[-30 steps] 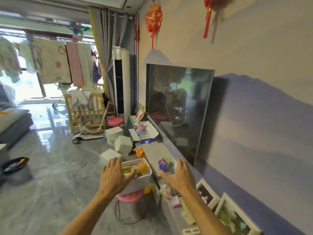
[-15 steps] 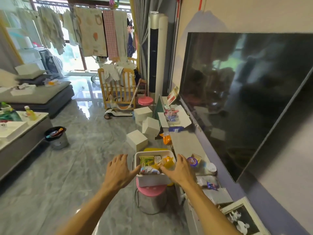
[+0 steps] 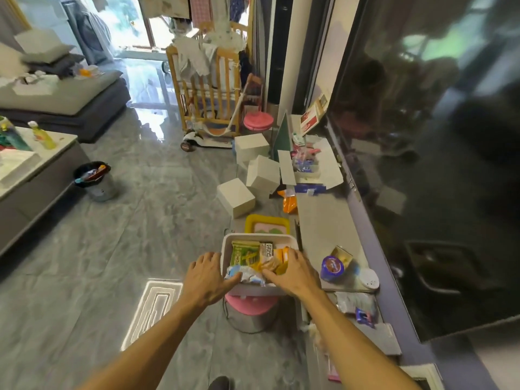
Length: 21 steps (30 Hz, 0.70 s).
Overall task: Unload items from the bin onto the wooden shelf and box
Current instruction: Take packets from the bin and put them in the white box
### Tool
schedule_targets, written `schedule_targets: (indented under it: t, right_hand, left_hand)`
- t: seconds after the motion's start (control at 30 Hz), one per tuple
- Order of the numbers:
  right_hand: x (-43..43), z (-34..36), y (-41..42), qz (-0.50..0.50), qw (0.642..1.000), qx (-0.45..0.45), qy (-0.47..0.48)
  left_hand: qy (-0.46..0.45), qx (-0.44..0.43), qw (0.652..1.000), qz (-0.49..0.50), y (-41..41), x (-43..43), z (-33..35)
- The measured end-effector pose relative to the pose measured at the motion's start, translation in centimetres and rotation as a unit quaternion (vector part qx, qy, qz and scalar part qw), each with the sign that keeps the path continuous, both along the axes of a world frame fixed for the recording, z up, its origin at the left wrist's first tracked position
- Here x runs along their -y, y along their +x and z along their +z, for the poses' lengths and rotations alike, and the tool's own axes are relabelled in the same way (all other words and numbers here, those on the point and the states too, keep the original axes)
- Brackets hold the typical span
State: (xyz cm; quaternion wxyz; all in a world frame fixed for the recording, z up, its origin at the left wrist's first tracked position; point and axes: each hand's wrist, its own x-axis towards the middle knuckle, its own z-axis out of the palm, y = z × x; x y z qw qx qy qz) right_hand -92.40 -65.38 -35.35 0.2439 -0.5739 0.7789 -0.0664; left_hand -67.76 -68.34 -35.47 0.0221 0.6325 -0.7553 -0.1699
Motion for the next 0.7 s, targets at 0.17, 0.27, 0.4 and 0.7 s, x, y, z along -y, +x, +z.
schedule_targets:
  t: [0.17,0.27,0.4,0.7]
  right_hand:
    - [6.7,-4.6,-0.4,0.009,0.999,-0.012,0.042]
    - [9.9,-7.8,-1.1,0.022,0.997,-0.002,0.074]
    - [12.9,-11.9,-1.9,0.045,0.99,-0.019,0.132]
    - [19.2,-25.0,-3.3,0.144,0.957,-0.063,0.242]
  left_hand:
    - [0.027,0.003,0.999,-0.026,-1.5,6.6,-5.0]
    - [0.076,0.005,0.997,-0.028,-2.0,10.0,-9.8]
    - [0.142,0.02,0.989,-0.049,-2.8,13.0,-14.9]
    - [0.165,0.05,0.979,-0.11,-4.5,17.0,-26.0]
